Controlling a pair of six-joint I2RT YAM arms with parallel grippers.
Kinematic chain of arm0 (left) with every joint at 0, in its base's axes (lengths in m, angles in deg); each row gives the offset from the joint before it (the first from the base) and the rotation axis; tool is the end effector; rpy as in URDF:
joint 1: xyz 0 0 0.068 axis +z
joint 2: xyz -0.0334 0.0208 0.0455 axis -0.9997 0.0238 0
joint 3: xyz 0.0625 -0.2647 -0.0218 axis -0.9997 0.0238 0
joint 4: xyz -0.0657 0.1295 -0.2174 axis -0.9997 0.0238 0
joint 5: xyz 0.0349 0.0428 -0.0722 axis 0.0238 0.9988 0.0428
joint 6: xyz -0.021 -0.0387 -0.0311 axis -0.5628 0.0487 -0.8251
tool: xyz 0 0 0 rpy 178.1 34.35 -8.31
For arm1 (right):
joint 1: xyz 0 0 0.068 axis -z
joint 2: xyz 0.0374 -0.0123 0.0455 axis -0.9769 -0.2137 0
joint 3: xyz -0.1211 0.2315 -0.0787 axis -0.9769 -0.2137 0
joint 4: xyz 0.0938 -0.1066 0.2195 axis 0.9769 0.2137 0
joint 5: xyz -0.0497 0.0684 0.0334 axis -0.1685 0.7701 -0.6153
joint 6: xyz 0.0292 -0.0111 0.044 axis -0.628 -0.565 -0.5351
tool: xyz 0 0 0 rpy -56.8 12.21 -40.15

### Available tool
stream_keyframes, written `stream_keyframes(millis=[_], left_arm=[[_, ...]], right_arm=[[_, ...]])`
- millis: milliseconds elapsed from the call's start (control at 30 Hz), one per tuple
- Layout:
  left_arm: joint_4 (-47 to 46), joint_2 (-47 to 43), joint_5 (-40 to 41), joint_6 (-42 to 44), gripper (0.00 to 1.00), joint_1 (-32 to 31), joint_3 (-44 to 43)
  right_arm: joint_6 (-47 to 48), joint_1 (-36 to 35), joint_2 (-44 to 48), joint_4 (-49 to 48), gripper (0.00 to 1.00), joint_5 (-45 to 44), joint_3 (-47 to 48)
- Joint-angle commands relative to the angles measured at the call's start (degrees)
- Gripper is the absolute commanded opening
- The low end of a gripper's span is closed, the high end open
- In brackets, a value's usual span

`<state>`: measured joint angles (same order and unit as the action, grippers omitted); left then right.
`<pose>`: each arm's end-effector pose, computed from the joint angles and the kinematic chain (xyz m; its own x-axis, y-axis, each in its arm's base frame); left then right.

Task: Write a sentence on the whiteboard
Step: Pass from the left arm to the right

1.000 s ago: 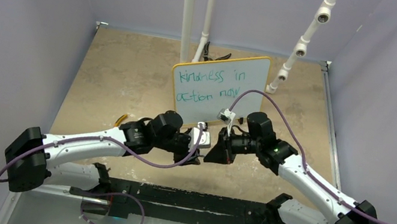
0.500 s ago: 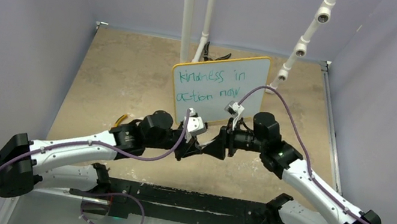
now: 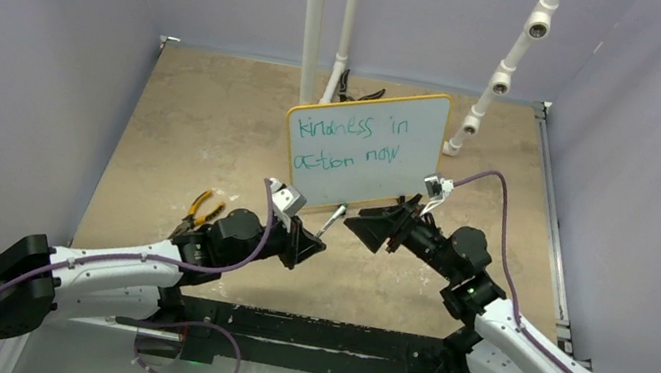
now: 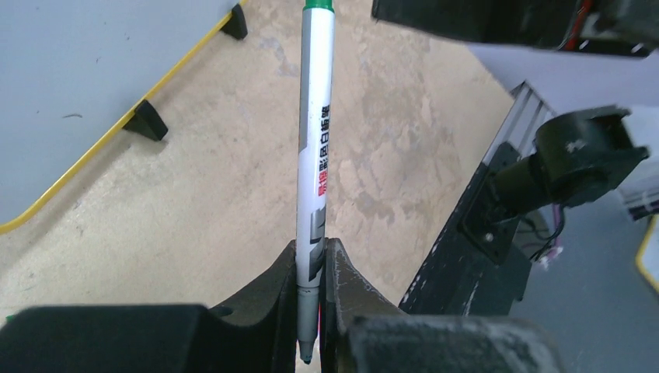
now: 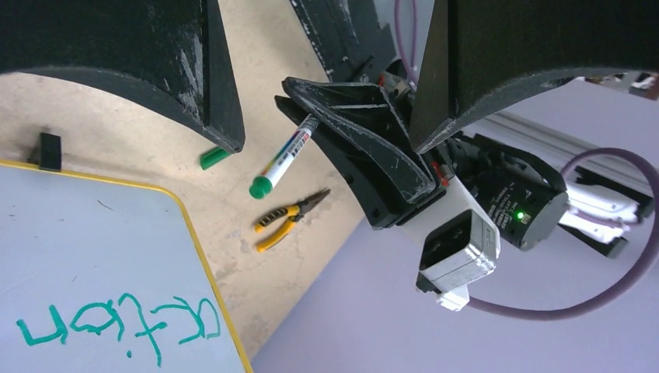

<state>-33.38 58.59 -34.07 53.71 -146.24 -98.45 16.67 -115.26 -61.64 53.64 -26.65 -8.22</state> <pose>0.1116 -0.1755 0.2147 -0.5261 -0.0806 -0.8466 0.6707 0.5727 -0.4714 0.1404 0.1239 0.2652 -0.5519 0.4042 -0.7294 -0.6481 0.3425 0.6802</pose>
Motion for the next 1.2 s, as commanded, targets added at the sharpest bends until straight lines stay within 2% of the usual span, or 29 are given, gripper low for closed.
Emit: stream_keyframes(millis=[0, 200, 333, 467, 633, 733, 833, 933, 1167], left_arm=[[-11.7, -1.1, 1.6, -4.4, 0.0, 0.0, 1.0], [-14.4, 0.1, -3.0, -4.6, 0.0, 0.0, 0.7], [-16.1, 0.2, -4.3, -5.2, 0.0, 0.0, 1.1], [-17.0, 1.0, -5.8, -5.5, 0.0, 0.0, 1.0], [-17.6, 1.4, -6.5, -5.7, 0.0, 0.0, 0.8], [-17.6, 1.5, -6.6, -5.7, 0.0, -0.1, 0.7], [-17.2, 1.8, -6.8, -5.4, 0.0, 0.0, 0.5], [-16.3, 2.1, -6.8, -5.0, 0.0, 0.0, 0.2], [-15.7, 2.9, -7.4, -4.7, 0.0, -0.1, -0.2]], right_arm=[[-7.0, -0.3, -2.0, -13.8, 0.8, -0.9, -1.2], [-9.6, -0.4, -6.5, -21.0, 0.78, 4.4, -2.4], [-10.0, -0.6, -8.5, -22.5, 0.73, 4.3, -2.8], [-9.4, -1.0, -10.3, -24.2, 0.64, 5.3, -2.4], [-8.5, -1.6, -11.7, -24.0, 0.49, 5.0, -1.7], [-8.5, -1.8, -12.2, -24.8, 0.31, 4.9, -1.7], [-8.7, -1.9, -12.9, -25.5, 0.21, 4.6, -2.0], [-9.2, -2.0, -13.6, -27.0, 0.19, 4.4, -2.5], [-8.8, -2.1, -15.3, -28.1, 0.22, 5.1, -2.1]])
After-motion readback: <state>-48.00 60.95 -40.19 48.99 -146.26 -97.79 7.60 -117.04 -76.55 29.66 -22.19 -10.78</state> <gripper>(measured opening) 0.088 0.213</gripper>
